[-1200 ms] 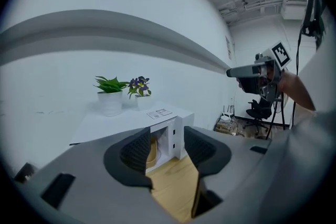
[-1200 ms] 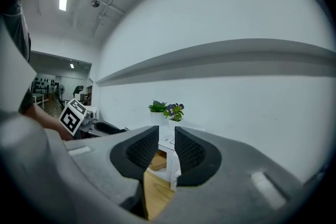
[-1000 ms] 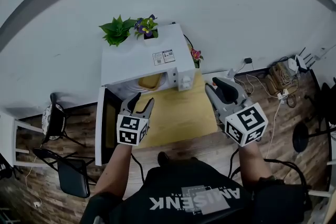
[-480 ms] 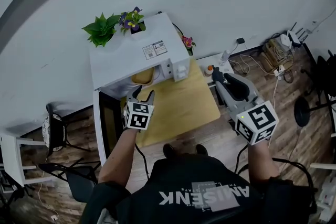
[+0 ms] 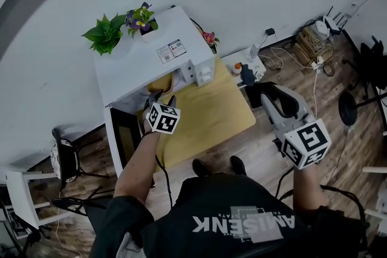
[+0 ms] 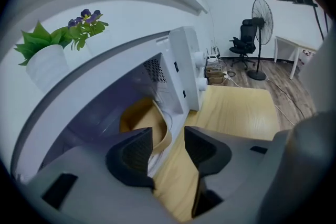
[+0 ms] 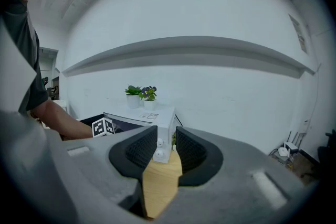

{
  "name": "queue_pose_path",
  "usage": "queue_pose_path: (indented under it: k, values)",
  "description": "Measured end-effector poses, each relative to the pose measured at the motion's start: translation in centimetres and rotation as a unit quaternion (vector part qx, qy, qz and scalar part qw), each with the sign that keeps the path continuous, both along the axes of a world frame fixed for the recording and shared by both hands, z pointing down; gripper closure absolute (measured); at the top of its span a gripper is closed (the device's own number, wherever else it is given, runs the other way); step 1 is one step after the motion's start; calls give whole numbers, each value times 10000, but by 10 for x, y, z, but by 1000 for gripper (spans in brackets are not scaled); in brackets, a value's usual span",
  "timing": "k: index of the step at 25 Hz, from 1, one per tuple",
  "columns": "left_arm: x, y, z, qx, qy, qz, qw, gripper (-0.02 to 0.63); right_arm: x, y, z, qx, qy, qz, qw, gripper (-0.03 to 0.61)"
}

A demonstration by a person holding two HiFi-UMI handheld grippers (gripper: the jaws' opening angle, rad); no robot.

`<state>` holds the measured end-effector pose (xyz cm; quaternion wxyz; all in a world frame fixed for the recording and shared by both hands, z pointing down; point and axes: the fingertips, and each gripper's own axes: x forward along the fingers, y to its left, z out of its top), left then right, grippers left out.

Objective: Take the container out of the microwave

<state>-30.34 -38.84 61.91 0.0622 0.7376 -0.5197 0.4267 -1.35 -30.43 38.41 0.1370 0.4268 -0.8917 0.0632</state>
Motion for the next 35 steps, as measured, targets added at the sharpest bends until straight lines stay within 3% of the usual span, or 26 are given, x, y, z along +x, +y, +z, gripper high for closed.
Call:
queue_pose_path:
  k: [7,10,21,26,35]
  values:
    - [-7,-14,25,-267,-355,205,9988,427,14,13,15,-219,78,253,9994,483]
    - [-9,-18,30,-307,-470,246,9981,502,20,14,22,-328,59,363,9988,483]
    - [-7,-30,44,-449,-947,562,9929,486,31,19,32,-459,126,475,9977,483]
    - [-8,-30,45,-485,-1179,723,9892,526,37,20,34,-470,160,544,9973,483]
    - [-3,-21,47,-714,-1150,869,9870,587,44,18,36,-482,104,518,9974,483]
